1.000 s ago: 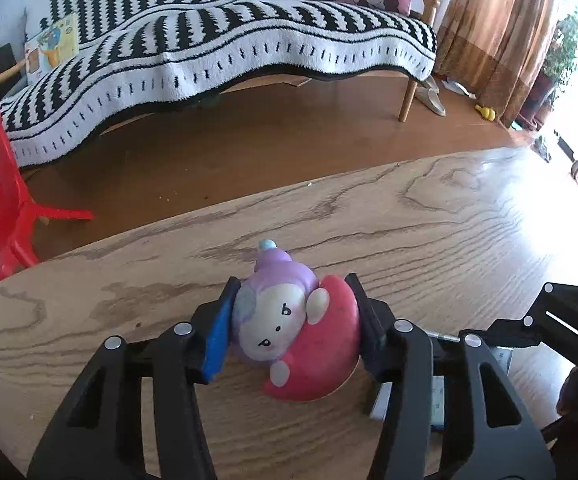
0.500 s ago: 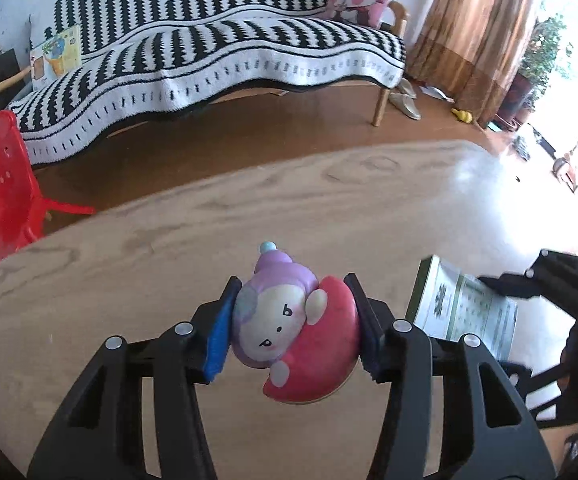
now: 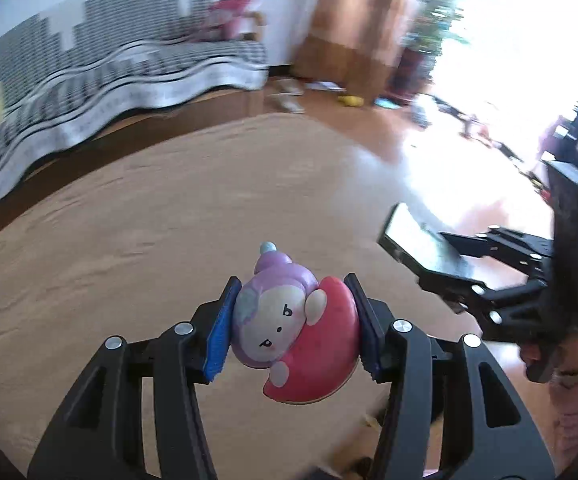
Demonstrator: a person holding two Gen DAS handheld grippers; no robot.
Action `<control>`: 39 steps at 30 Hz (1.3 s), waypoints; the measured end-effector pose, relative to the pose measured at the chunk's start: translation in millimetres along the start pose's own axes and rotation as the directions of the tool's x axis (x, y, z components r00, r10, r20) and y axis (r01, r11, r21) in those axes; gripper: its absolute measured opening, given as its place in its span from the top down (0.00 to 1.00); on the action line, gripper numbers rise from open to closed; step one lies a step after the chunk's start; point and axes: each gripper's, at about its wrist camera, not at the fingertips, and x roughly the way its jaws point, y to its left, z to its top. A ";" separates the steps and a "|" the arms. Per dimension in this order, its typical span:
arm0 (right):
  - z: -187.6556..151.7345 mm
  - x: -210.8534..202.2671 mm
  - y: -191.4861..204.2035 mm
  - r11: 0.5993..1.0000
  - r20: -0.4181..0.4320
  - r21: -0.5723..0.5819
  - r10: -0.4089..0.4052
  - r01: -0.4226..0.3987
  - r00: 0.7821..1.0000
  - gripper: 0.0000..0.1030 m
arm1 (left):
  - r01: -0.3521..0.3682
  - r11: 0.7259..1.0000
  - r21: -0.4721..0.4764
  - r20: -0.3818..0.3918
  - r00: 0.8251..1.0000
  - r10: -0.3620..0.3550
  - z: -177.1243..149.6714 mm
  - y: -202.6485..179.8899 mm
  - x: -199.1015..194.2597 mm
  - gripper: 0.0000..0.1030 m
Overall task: Collect trash
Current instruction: 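Carry toy figure and cigarette box over the bin and open both tools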
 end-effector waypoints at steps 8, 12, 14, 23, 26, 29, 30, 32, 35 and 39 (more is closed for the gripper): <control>-120.2 -95.9 -97.5 0.943 0.059 0.333 -0.010 -0.010 0.998 0.45 | 0.278 0.953 0.120 -0.208 0.946 -0.250 -87.2 -171.9 65.9 0.49; -204.3 -67.2 -124.4 0.898 -0.056 0.438 -0.005 0.029 0.998 0.45 | 0.328 0.939 0.107 -0.328 0.903 -0.278 -143.3 -206.5 124.0 0.49; -236.3 -52.4 -135.3 0.866 -0.075 0.500 0.019 0.021 0.997 0.45 | 0.290 0.947 0.140 -0.367 0.903 -0.222 -167.7 -205.2 147.9 0.49; -281.2 -6.0 -155.7 0.801 -0.118 0.598 0.084 0.004 0.989 0.45 | 0.249 0.954 0.167 -0.473 0.869 -0.144 -190.5 -193.6 187.3 0.49; -274.3 2.0 -152.7 0.809 -0.133 0.588 0.089 0.006 0.987 0.45 | 0.268 0.946 0.181 -0.481 0.863 -0.153 -191.4 -201.6 192.0 0.49; -267.5 7.7 -149.2 0.807 -0.135 0.591 0.091 0.006 0.987 0.45 | 0.279 0.940 0.195 -0.489 0.859 -0.153 -193.3 -203.4 194.4 0.49; -268.2 8.2 -149.2 0.805 -0.138 0.593 0.092 0.008 0.986 0.45 | 0.281 0.940 0.193 -0.490 0.858 -0.156 -192.3 -203.7 194.8 0.49; -267.7 13.0 -155.0 0.803 -0.142 0.596 0.094 0.010 0.985 0.45 | 0.284 0.939 0.192 -0.491 0.857 -0.159 -191.9 -204.4 193.7 0.49; -269.0 16.0 -156.6 0.796 -0.146 0.605 0.096 0.012 0.985 0.45 | 0.289 0.938 0.192 -0.487 0.858 -0.165 -191.2 -204.9 194.3 0.49; -259.9 21.0 -158.3 0.790 -0.152 0.613 0.108 0.008 0.982 0.43 | 0.271 0.942 0.196 -0.458 0.875 -0.156 -190.5 -205.2 186.6 0.40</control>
